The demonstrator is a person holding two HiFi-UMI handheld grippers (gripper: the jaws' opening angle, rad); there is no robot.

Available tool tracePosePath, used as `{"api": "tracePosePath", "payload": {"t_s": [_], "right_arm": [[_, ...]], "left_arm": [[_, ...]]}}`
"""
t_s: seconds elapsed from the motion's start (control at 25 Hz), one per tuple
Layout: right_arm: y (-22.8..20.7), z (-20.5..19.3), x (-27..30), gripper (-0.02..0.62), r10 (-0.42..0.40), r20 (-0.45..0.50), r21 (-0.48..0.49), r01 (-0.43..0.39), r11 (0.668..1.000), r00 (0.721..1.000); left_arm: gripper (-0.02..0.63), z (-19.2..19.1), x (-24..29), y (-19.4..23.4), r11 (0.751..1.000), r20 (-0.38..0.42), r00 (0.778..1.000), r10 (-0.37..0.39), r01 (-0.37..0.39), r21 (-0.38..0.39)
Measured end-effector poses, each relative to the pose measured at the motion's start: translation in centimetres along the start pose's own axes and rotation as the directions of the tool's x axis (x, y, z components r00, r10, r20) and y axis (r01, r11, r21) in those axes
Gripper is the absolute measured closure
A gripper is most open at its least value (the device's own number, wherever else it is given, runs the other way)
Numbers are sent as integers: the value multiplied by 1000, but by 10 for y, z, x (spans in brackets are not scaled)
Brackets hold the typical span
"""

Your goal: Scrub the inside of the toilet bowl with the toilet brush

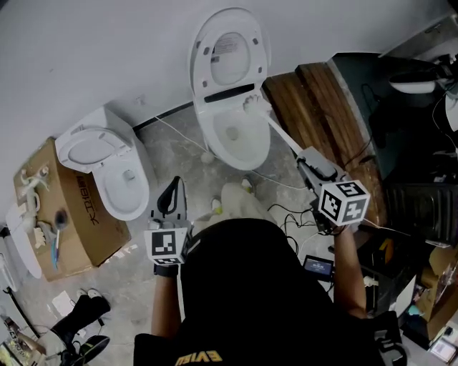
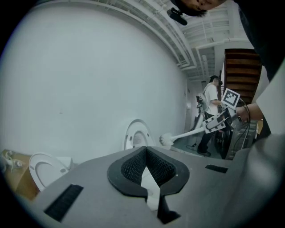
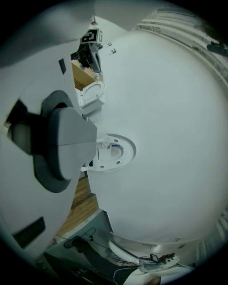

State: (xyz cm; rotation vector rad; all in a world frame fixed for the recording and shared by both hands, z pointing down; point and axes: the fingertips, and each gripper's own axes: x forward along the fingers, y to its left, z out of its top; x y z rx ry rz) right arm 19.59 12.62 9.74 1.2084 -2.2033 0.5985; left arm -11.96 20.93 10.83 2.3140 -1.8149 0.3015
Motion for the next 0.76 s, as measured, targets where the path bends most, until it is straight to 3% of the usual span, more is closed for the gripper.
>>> {"api": "tracePosePath", "payload": {"t_s": [0.56,0.76], "right_arm": [[-12,-17,-27,434,-67,27,40,66,997,997],[-14,-2,-19,434,-39,52,27,38,999,998]], "left_arm": [[589,-13,5,-27,997,-31,997,-70,71,8],[589,0,13,-8,999,-2,1000,-29,29,14]]}}
